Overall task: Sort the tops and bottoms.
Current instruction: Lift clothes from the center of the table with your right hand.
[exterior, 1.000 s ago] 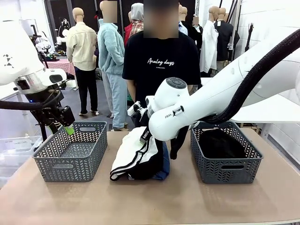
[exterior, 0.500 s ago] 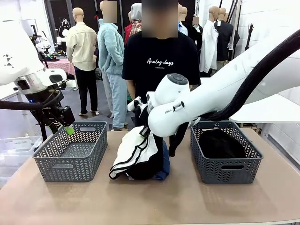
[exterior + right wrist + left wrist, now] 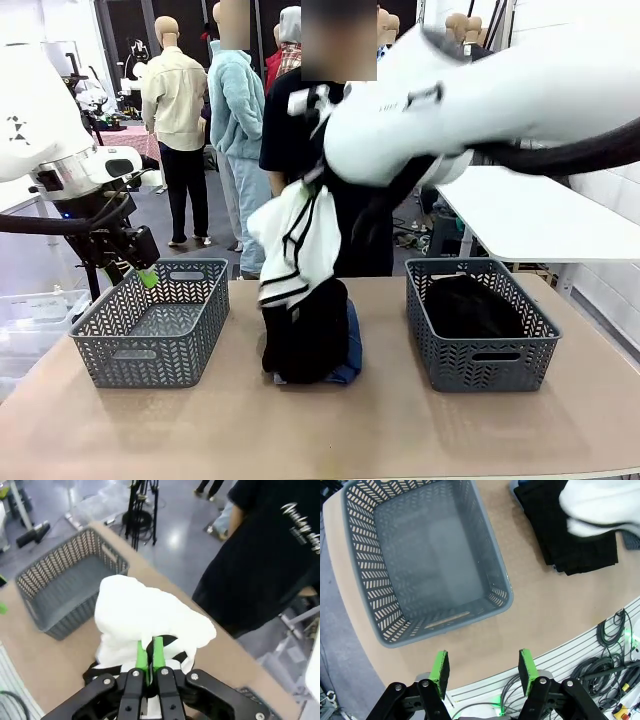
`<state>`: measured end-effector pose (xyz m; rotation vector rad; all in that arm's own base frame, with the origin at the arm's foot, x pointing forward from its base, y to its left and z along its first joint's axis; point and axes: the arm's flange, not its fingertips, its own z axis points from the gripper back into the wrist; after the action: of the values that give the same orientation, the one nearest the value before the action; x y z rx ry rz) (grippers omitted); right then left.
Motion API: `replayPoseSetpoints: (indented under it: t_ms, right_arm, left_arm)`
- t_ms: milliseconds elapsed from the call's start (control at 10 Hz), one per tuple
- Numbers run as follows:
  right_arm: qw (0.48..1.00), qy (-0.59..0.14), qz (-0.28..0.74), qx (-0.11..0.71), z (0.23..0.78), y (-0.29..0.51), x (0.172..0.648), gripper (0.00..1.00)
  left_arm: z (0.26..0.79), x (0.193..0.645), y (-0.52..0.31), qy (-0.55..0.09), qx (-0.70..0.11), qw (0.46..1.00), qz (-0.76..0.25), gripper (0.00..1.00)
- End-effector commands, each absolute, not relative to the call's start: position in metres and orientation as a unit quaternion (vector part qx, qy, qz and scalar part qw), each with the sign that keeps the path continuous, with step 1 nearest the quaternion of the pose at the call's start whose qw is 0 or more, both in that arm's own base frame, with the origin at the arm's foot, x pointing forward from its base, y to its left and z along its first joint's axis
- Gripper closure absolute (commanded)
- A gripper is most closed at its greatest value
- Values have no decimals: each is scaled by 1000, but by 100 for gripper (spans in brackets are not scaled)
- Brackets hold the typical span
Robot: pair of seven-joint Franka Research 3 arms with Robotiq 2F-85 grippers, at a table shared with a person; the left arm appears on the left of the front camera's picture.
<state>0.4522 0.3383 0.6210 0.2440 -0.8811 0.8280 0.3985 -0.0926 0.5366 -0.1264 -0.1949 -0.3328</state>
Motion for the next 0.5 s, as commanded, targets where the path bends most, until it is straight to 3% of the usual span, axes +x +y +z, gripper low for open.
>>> replayPoseSetpoints:
  t_ms: [0,400]
  right_arm:
    - [802,-439,393,100,660,315,442,100]
    - [801,-449,383,99,682,315,431,100]
  left_arm:
    - [537,399,-90,-99,-58,979,-167,28]
    - [537,399,-90,-99,-58,979,-167,28]
